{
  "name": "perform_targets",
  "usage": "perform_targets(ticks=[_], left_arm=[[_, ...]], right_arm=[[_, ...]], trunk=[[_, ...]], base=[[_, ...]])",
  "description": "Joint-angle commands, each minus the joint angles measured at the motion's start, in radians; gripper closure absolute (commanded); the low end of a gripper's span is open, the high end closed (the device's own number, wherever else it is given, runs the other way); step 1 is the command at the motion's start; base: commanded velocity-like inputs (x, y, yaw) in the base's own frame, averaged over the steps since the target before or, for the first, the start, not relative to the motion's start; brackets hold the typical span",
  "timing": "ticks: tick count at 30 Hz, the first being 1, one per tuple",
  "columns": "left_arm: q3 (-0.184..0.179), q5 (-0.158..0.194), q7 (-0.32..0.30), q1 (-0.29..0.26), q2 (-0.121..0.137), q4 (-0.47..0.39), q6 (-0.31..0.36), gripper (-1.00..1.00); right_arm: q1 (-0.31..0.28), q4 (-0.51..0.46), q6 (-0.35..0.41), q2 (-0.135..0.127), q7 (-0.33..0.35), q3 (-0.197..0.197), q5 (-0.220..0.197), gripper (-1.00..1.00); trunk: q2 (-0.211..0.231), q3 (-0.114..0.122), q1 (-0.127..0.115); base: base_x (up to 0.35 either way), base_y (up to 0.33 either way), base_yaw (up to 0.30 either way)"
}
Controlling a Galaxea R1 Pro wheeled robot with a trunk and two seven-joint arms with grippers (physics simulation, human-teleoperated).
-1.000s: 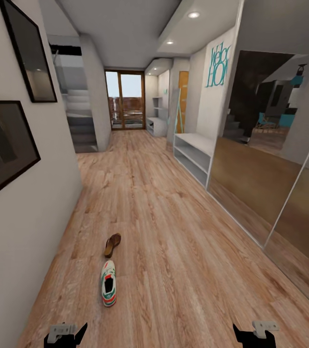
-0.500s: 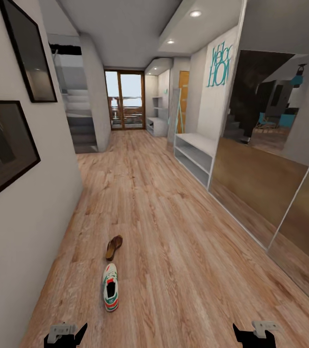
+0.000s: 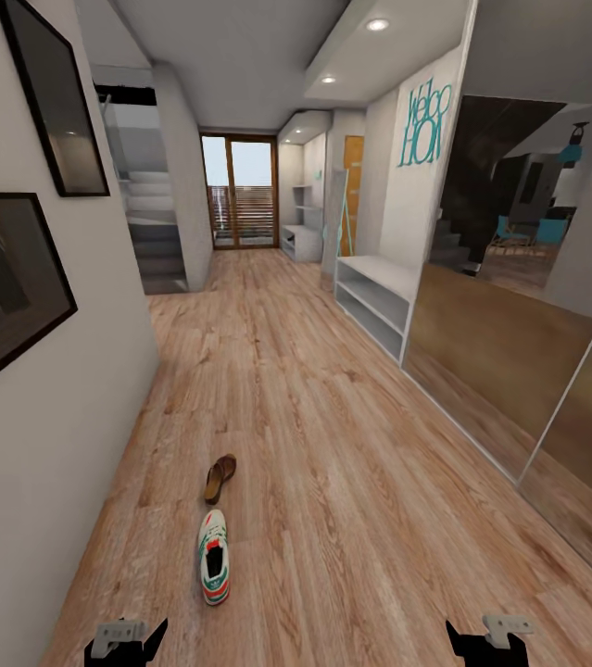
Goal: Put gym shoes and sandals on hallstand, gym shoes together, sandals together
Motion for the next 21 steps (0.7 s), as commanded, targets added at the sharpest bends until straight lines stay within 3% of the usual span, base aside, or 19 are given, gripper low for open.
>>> perform_targets(ticks=[1,8,15,19,21], left_arm=[[0.003,0.009,-0.010,-0.001,0.000,0.001,0.001,-1.00],[0.001,0.009,-0.010,-0.001,-0.001,-0.007,0.001,-1.00],[0.002,0.010,-0.009,-0.015,-0.001,-0.064,0.010,-1.00],[0.004,0.012,-0.003,-0.040,-0.011,-0.181,0.025,-1.00],[0.002,0.010,0.010,-0.097,-0.030,-0.267,0.064,-1.00]], right_arm=[[-0.001,0.001,-0.003,0.000,0.005,0.007,-0.011,-1.00],[-0.001,0.001,-0.004,0.000,0.005,0.007,-0.011,-1.00],[-0.001,0.001,-0.004,0.000,0.004,0.006,-0.011,-1.00],[-0.001,-0.004,-0.004,0.000,0.003,0.007,-0.011,-1.00],[-0.001,-0.018,-0.004,0.003,0.003,0.008,-0.011,-1.00]], trunk=[[0.000,-0.001,0.000],[0.000,-0.001,0.000],[0.000,-0.001,0.000],[0.000,-0.001,0.000],[0.000,-0.001,0.000]], base=[[0.000,0.000,0.000],[0.000,0.000,0.033],[0.000,0.000,0.232],[0.000,0.000,0.113],[0.000,0.000,0.032]])
